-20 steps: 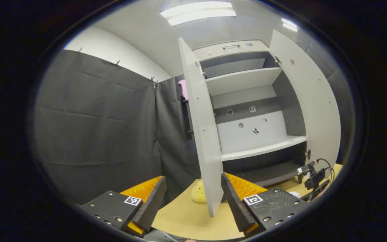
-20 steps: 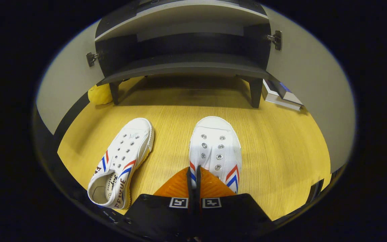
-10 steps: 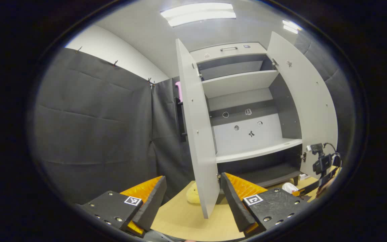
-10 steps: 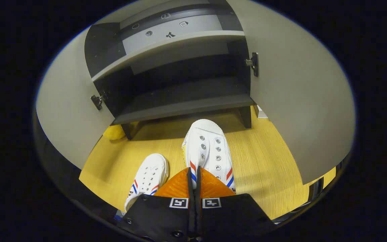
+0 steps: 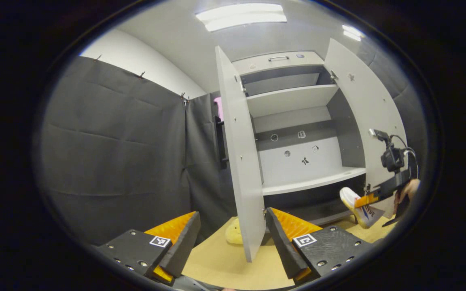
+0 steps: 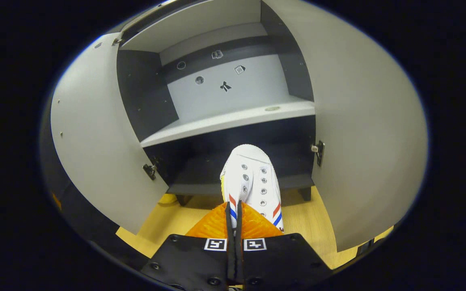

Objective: Grab one shoe with the right hand and put it into the shoe cabinet, grab the other shoe with the left hand and put it into the shoe cabinet; then close the right door with the right hand and the left door with the left hand.

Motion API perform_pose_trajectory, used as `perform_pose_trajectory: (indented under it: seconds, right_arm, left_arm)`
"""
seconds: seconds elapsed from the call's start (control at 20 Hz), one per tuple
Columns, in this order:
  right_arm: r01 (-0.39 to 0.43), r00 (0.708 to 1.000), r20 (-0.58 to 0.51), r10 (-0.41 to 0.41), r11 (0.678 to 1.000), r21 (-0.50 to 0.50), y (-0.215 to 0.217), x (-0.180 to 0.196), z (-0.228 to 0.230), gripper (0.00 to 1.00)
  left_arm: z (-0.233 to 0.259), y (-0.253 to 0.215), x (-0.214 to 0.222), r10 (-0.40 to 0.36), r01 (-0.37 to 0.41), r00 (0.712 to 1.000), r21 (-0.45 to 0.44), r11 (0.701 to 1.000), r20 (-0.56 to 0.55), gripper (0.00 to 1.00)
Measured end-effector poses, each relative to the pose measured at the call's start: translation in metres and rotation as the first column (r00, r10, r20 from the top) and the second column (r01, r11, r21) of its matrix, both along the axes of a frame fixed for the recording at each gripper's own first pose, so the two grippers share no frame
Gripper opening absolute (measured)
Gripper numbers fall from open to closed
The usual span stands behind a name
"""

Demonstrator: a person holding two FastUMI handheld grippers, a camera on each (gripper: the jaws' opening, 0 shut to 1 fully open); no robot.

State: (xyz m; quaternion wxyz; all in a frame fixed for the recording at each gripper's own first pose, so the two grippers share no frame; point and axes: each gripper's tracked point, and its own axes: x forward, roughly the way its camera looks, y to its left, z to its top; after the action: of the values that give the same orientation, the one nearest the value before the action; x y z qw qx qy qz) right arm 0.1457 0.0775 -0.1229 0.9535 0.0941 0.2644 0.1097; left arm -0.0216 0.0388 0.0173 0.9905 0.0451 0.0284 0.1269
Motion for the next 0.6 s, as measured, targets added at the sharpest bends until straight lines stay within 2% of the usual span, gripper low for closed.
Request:
perform_pose_trajectory:
  seconds: [0.25,0.6]
  right_arm:
    - [0.007,0.995,0.096,-0.008,1.000,0.010,-0.001,0.032,0.055,0.01]
    - [0.037,0.981,0.192,-0.038,0.999,0.009,-0.003,0.092,0.106,0.01]
  left_arm:
    - [-0.001,0.002,-0.001,0.019,-0.019,1.000,-0.006,1.000,-0.006,0.94]
    - [-0.003,0.007,-0.005,0.057,-0.057,0.998,-0.006,0.998,-0.022,0.92]
